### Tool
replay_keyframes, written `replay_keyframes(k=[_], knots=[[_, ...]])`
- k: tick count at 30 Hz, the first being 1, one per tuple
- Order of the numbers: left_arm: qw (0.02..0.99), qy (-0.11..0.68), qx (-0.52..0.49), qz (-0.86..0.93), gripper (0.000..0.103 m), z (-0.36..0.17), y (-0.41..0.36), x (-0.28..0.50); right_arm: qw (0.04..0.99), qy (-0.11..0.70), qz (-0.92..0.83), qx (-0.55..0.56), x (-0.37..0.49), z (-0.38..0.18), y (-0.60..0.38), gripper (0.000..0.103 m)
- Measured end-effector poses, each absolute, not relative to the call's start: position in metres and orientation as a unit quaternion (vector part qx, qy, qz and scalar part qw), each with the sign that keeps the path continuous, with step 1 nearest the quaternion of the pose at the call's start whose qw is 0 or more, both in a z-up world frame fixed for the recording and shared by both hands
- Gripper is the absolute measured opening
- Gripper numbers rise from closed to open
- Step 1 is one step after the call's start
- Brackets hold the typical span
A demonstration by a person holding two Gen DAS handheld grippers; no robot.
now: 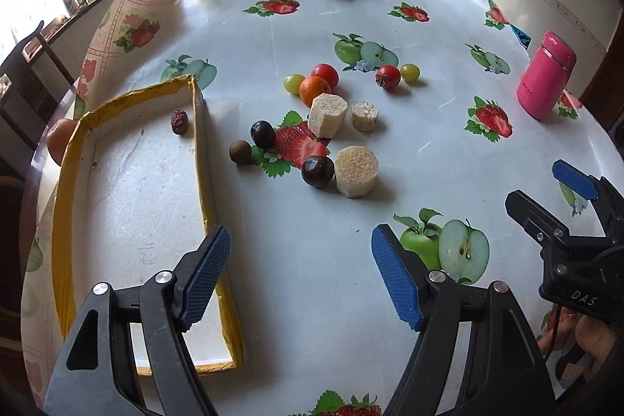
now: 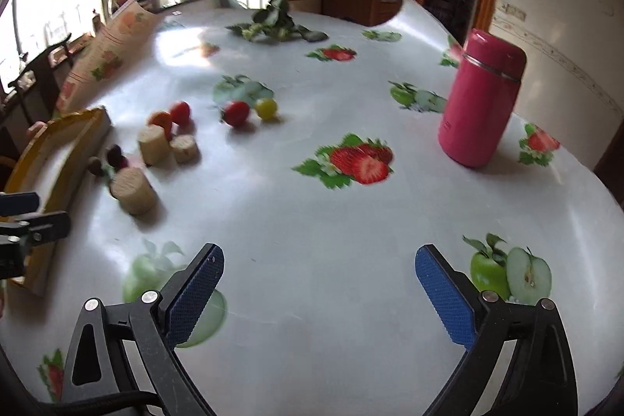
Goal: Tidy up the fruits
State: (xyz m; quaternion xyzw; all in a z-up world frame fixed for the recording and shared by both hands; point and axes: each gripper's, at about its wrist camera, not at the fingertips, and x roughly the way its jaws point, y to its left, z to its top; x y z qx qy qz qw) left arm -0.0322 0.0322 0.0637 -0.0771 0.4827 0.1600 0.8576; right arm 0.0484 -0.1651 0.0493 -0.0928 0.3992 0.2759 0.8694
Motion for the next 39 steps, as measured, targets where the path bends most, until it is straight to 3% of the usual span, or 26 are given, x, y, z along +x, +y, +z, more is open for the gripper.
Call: replay_keyframes(k=[5, 14, 39], knots=[[0.869, 0.457, -0.051, 0.184, 0.075, 0.085, 0.027, -0.044, 0.800, 0.430, 0.405, -0.101, 0.050, 0.077, -0.128, 0.101], [0.866, 0.450, -0.046, 0.213, 0.075, 0.103, 0.033, -0.057, 0.773, 0.366, 0.463, -0.232, 0.016, 0.103, -0.089, 0.101], [0.860, 0.454, -0.051, 0.228, 0.075, 0.105, 0.039, -0.065, 0.764, 0.367, 0.481, -0.227, 0.011, 0.104, -0.087, 0.101]])
